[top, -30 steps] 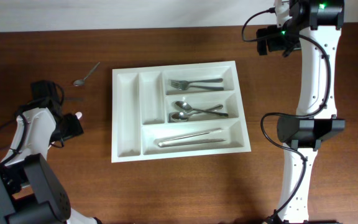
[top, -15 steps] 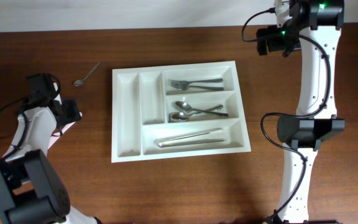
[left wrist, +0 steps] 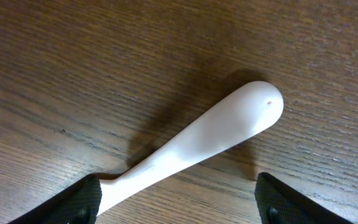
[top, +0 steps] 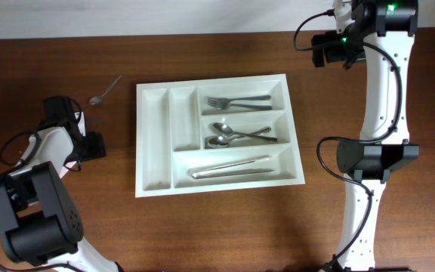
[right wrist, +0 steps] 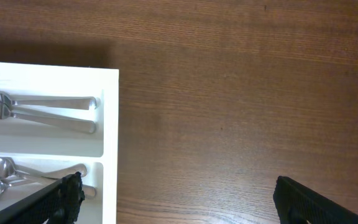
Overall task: Pack container
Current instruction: 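Lower the left gripper and close it on the knife handle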
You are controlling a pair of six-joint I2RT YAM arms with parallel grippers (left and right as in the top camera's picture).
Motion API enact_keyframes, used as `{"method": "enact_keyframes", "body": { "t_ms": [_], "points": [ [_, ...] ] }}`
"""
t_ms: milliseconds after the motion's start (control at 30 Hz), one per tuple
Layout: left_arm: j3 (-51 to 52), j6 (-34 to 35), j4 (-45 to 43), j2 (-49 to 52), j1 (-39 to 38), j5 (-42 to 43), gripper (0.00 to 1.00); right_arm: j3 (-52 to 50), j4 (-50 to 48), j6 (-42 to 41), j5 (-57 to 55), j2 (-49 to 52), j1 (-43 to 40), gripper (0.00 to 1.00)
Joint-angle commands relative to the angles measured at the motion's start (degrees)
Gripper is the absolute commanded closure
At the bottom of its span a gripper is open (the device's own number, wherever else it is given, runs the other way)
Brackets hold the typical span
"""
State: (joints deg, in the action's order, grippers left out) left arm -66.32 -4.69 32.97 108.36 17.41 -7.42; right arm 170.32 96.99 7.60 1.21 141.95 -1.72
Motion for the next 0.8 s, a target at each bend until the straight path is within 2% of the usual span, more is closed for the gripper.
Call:
{"method": "enact_keyframes", "body": {
  "t_ms": [0,400,767],
  "points": [
    [-0.5,-2.8,0.2,0.4,0.0,1.0,0.22,0.6,0.3,-0.2,0.5,-1.8,0.2,0.01],
    [-0.1,-5.3,2.4,1.0,0.0,1.7,0.25,0.6,0.3,-0.2,0.5,-1.8,0.2,0.01],
    [-0.1,-10.4,-3.2,9.0,0.0,1.7,0.23,0.6,0.3,-0.2,0.5,-1.8,0.2,0.01]
  ]
}}
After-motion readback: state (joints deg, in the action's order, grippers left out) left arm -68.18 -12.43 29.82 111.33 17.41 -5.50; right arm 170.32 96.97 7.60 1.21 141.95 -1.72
